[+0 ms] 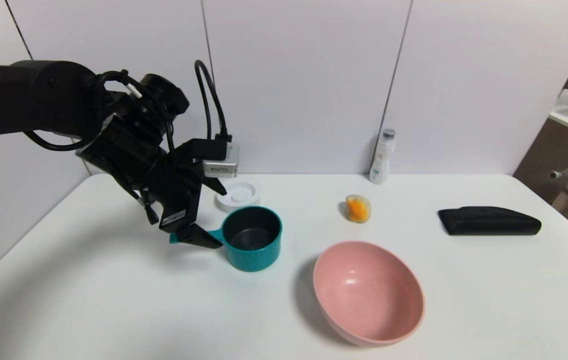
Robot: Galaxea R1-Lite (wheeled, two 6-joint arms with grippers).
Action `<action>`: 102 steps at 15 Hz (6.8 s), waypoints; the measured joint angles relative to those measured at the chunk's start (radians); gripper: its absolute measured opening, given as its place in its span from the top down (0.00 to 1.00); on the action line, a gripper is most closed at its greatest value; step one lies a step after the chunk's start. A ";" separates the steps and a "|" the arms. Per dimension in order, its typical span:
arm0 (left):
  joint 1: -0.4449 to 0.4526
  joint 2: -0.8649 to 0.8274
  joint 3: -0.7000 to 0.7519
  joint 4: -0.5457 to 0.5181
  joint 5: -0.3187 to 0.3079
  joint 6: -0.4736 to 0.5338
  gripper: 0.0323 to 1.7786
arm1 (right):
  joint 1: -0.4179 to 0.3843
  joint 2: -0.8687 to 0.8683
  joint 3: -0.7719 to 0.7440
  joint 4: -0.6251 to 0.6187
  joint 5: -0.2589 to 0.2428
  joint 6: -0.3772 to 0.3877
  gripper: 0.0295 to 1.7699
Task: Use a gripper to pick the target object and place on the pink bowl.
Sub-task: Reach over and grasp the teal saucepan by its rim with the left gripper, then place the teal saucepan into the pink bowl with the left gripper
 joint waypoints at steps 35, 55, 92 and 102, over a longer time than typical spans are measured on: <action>-0.022 0.212 -0.116 -0.167 0.015 -0.092 0.05 | 0.000 0.000 0.000 0.000 0.000 0.000 0.03; -0.083 0.316 -0.193 -0.159 0.013 0.026 0.05 | 0.000 0.000 0.000 0.000 0.000 -0.001 0.03; -0.154 0.093 -0.285 -0.159 0.005 -0.210 0.94 | 0.000 0.000 0.000 0.000 0.000 0.000 0.03; -0.368 0.087 -0.286 -0.191 0.007 -0.256 0.94 | 0.000 0.000 0.000 0.000 0.000 -0.001 0.03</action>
